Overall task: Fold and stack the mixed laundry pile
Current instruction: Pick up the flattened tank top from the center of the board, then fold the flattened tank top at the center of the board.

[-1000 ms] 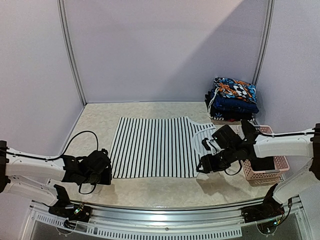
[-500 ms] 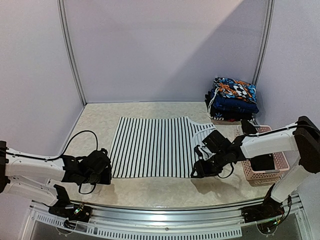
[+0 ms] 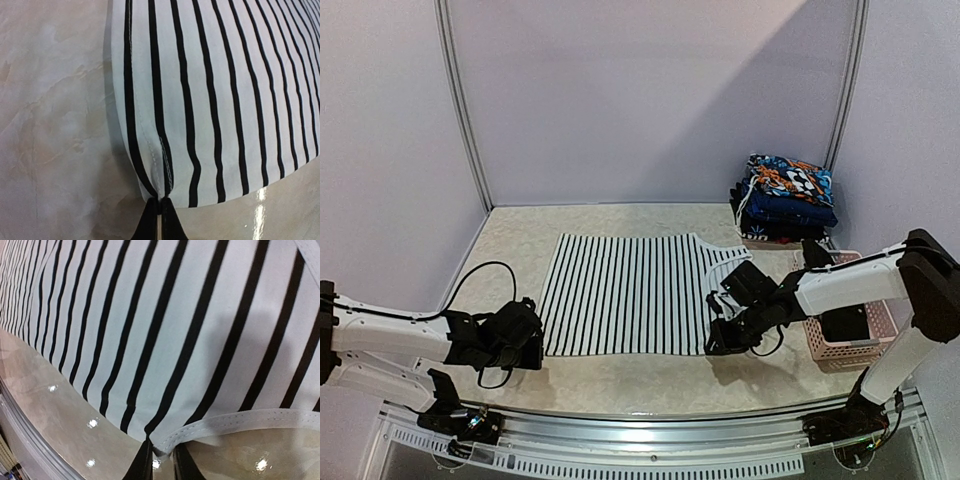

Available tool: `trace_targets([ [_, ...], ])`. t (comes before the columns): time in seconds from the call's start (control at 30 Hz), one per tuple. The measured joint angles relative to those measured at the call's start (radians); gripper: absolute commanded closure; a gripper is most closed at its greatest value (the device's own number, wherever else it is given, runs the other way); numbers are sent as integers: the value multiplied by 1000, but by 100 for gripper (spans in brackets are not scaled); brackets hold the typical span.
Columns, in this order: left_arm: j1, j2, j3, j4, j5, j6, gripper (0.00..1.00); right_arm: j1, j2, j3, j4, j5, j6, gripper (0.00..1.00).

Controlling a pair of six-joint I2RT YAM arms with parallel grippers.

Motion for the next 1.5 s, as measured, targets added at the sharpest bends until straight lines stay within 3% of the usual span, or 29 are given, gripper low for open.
trace_targets([
  [0.17,0,1,0,0,0,1,100,0,6,4,-9,6,2,100],
  [1.5,0,91,199,-146,-104,76,100,-14,6,234,-283,125,-66,100],
])
